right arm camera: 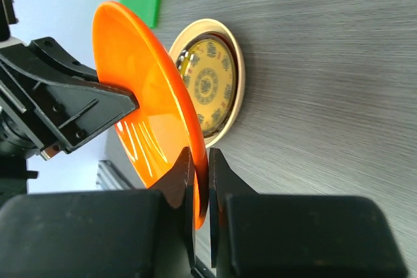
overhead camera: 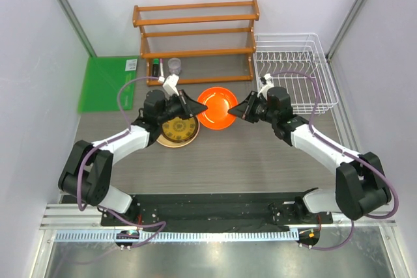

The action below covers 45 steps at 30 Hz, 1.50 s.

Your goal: Unload the plates from the dish rack

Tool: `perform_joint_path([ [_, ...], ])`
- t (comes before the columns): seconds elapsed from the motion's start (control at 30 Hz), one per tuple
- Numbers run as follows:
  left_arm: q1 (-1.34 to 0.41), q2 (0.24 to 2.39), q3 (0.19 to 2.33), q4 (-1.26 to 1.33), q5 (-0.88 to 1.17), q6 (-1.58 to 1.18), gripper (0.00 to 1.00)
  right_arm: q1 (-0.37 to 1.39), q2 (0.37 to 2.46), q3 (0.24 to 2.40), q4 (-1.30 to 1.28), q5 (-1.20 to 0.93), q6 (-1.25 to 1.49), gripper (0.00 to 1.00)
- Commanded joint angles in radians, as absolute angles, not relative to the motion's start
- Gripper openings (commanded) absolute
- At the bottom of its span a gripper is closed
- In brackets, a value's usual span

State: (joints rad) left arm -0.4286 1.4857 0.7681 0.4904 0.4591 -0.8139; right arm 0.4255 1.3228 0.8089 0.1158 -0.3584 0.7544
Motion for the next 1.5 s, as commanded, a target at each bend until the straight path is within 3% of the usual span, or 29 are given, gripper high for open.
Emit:
perform_joint_path([
  [0.0,-0.433,1.488,0.759,0.506,0.405,-0.764,0.00,0.448,1.324,0.815,0.298,-0.499,0.834,0.09],
  [0.07,-0.433,1.471,0.756,0.471,0.385,-0.749,0.00,0.448,1.327,0.818,0.292,-0.491,0.822,0.17],
  [0.23,-0.433,1.375,0.726,0.347,0.235,-0.697,0.00,0.445,1.313,0.871,0.129,-0.364,0.706,0.61],
  [0.33,-0.433,1.324,0.716,0.238,0.097,-0.661,0.00,0.437,1.289,0.908,0.008,-0.236,0.620,0.69],
  [0.63,-0.420,1.190,0.650,0.081,-0.204,-0.620,0.00,0.394,1.305,0.951,-0.100,-0.178,0.538,0.72],
  [1.1,-0.377,1.230,0.594,0.032,-0.273,-0.646,0.00,0.383,1.318,0.945,-0.103,-0.176,0.526,0.72],
  [1.23,-0.377,1.252,0.578,0.052,-0.265,-0.650,0.26,0.384,1.330,0.956,-0.107,-0.181,0.519,0.72],
  [1.3,-0.377,1.258,0.581,0.043,-0.273,-0.643,0.26,0.383,1.328,0.954,-0.107,-0.175,0.520,0.72],
  [1.33,-0.379,1.258,0.580,0.040,-0.284,-0.644,0.36,0.383,1.330,0.953,-0.109,-0.175,0.519,0.72],
  [1.47,-0.377,1.273,0.591,0.023,-0.279,-0.644,0.36,0.383,1.328,0.962,-0.110,-0.172,0.512,0.72],
])
